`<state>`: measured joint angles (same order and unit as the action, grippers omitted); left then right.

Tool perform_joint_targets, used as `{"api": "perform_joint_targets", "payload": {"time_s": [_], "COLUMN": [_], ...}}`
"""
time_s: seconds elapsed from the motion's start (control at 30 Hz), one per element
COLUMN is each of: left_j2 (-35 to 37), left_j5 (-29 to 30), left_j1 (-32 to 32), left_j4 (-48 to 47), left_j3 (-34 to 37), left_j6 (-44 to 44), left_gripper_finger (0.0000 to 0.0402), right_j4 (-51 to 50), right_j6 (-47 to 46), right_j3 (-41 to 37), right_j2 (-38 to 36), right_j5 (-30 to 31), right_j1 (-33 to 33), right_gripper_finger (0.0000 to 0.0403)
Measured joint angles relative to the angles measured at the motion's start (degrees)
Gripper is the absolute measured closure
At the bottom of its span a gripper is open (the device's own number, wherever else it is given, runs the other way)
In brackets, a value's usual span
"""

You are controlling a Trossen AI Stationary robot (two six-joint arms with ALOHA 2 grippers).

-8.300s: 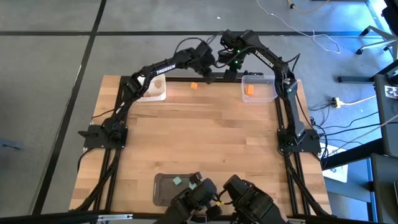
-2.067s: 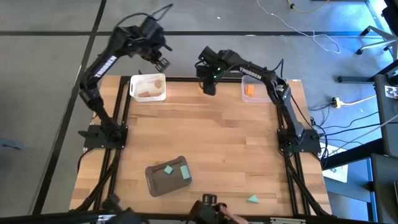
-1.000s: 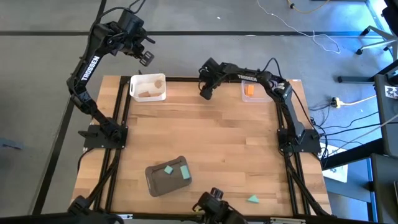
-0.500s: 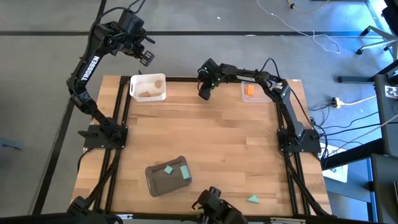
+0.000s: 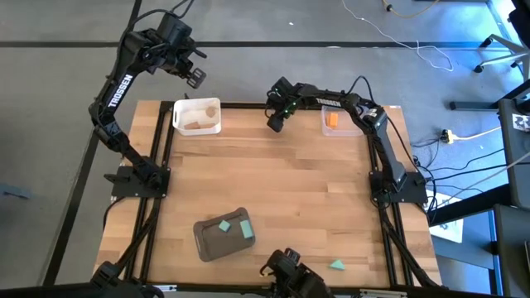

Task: Sort & place blocks by color
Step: Put the yellow block into the transparent bin

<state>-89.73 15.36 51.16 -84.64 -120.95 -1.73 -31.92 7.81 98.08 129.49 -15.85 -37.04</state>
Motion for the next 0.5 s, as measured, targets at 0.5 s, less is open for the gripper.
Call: {"api": "perform_joint_targets", "payload": {"time_s": [0.5], "left_j2": [-0.02], "left_j5": [0.01], "left_j1": [0.00], "left_j4": [0.00], "left_j3": [0.00], "left_j6": [0.06], "left_gripper_finger": [0.0401], "right_j4": [0.07], "right_j6": [-0.66], "right_j3": [0.09], "right_j2": [-0.04], "right_j5": [-0.37], "right_j1": [-0.04], "right_gripper_finger": [0.0334]}}
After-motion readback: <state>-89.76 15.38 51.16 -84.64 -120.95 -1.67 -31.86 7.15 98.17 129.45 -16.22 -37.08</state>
